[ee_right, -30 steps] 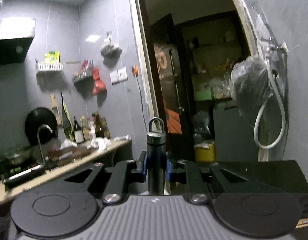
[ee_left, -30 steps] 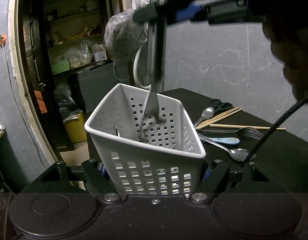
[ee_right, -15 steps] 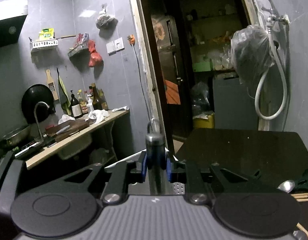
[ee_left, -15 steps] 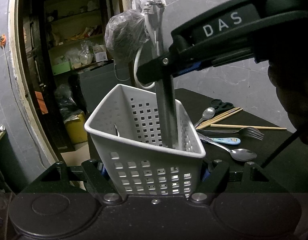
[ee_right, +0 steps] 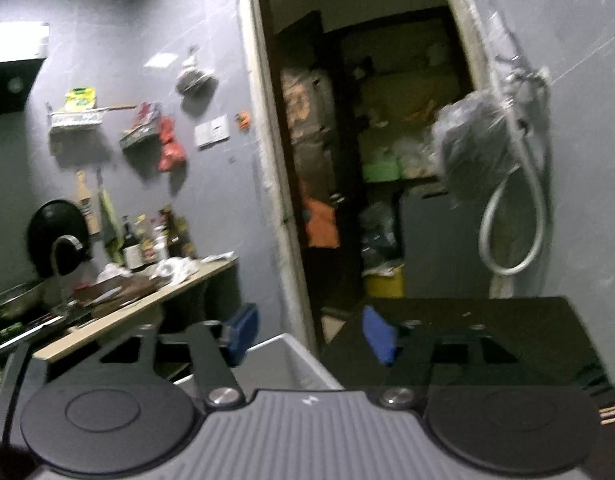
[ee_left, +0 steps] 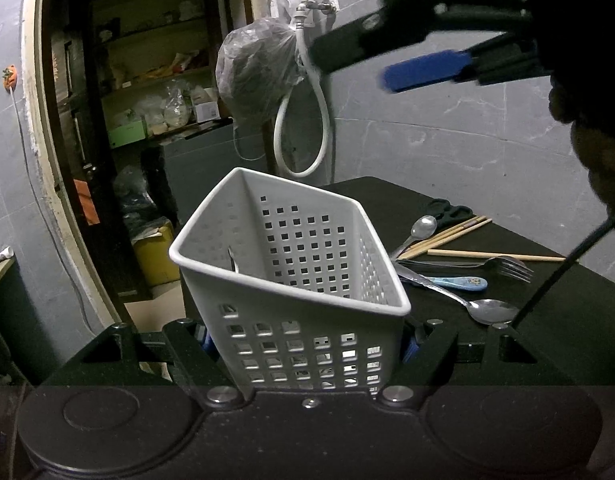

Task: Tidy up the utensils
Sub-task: 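Lower the utensil into the caddy and open the right gripper, then move the right gripper down onto the ornate silver spoon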

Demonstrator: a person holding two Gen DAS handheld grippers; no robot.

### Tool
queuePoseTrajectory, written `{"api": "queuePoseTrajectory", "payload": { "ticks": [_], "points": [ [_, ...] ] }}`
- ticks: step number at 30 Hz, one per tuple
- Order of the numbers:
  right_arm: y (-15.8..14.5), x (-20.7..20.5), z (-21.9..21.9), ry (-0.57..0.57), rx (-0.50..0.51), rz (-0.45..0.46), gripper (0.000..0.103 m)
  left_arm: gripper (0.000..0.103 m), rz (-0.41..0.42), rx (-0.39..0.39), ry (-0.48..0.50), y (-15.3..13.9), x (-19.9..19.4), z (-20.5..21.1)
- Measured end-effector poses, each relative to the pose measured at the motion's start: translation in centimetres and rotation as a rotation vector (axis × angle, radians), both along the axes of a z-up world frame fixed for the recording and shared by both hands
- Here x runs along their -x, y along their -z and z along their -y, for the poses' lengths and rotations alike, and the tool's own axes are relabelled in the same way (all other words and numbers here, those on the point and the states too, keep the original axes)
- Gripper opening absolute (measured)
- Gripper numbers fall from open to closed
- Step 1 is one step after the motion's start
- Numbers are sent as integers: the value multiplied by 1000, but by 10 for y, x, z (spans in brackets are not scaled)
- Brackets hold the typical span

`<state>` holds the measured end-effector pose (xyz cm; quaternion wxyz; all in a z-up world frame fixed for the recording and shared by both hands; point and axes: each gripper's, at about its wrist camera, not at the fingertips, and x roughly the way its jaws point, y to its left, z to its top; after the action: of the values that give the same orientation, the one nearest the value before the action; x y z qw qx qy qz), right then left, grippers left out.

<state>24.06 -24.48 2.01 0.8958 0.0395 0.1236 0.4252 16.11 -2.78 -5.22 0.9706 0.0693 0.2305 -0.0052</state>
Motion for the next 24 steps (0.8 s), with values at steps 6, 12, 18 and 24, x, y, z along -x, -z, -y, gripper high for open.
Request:
{"api": "queuePoseTrajectory", "payload": {
  "ticks": [6, 12, 18, 24],
  "points": [
    [5, -13, 23, 164, 36, -3, 96, 79, -1, -3, -32, 1, -6, -2],
    [33, -32, 38, 286, 156, -117, 102, 79, -3, -4, -52, -1, -12, -3],
    [76, -55, 33, 385, 338, -307, 103, 79, -7, -9, -67, -1, -18, -4],
    [113, -64, 30, 399, 423, -423, 103, 79, -12, -11, -83, 0, -24, -1]
  ]
}}
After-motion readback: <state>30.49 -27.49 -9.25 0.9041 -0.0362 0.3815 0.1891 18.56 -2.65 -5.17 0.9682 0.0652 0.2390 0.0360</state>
